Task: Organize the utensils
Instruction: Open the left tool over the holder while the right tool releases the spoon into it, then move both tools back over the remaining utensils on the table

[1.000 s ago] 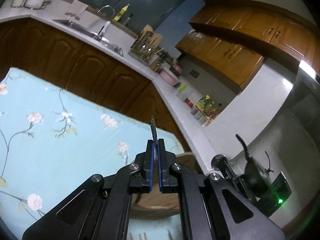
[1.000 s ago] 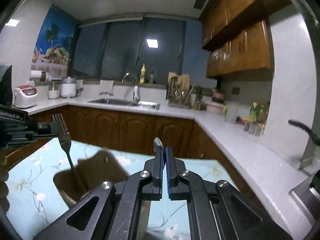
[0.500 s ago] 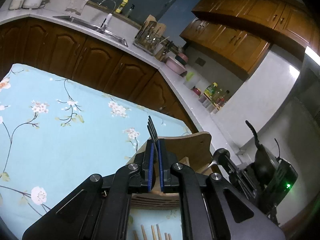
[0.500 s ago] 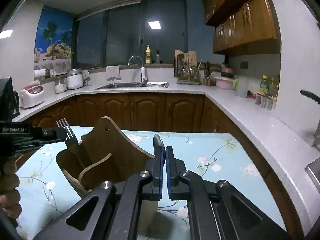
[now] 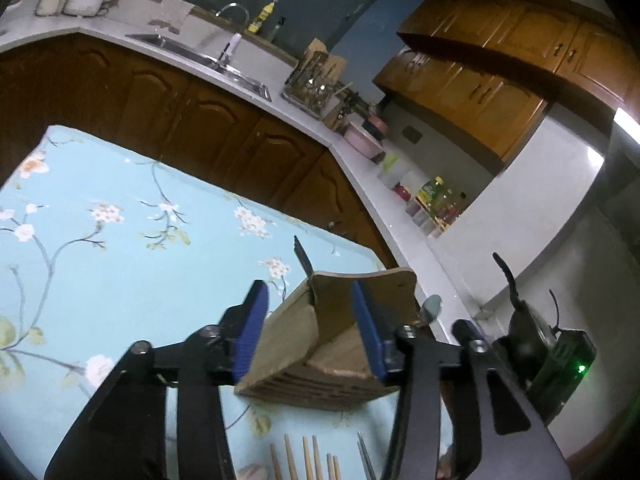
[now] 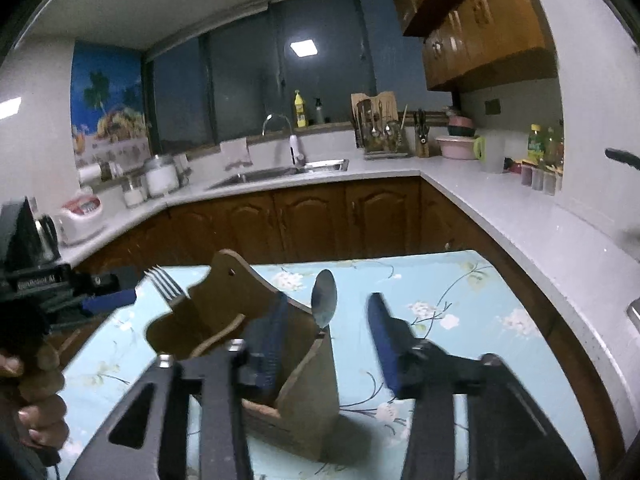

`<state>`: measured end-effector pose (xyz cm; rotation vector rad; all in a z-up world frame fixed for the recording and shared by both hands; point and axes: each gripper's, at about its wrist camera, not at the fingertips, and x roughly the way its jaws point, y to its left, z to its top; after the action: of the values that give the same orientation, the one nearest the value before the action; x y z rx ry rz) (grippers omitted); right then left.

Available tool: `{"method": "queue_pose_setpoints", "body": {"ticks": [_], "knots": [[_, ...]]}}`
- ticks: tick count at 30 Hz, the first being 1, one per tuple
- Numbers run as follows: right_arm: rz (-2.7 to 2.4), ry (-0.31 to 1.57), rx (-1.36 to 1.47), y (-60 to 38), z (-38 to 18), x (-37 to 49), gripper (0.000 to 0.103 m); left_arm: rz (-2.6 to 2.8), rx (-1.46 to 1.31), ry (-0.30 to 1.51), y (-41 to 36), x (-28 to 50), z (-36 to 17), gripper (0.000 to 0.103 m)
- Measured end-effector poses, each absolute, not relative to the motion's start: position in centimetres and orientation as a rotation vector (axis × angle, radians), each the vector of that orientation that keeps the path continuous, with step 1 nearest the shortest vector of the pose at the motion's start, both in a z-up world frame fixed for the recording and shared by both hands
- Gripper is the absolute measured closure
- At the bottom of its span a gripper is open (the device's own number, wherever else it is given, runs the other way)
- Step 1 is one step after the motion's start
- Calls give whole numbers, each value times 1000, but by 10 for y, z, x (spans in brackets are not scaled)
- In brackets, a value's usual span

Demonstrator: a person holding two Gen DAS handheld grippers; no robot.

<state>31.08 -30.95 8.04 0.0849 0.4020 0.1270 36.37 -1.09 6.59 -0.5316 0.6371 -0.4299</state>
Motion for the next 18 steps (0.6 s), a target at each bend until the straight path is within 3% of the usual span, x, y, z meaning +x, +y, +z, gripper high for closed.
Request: {"method": "queue_pose_setpoints", "body": {"ticks": [4, 7, 18], "knots": [[135, 378, 145, -321, 88, 287, 12, -374, -531, 616, 7, 332, 70, 20], [151, 371, 180, -327, 91, 267, 3, -332, -548, 604, 21, 306, 68, 15], [220, 420, 225, -324, 81, 189, 1, -221, -515, 589, 48, 206, 52, 11]]}}
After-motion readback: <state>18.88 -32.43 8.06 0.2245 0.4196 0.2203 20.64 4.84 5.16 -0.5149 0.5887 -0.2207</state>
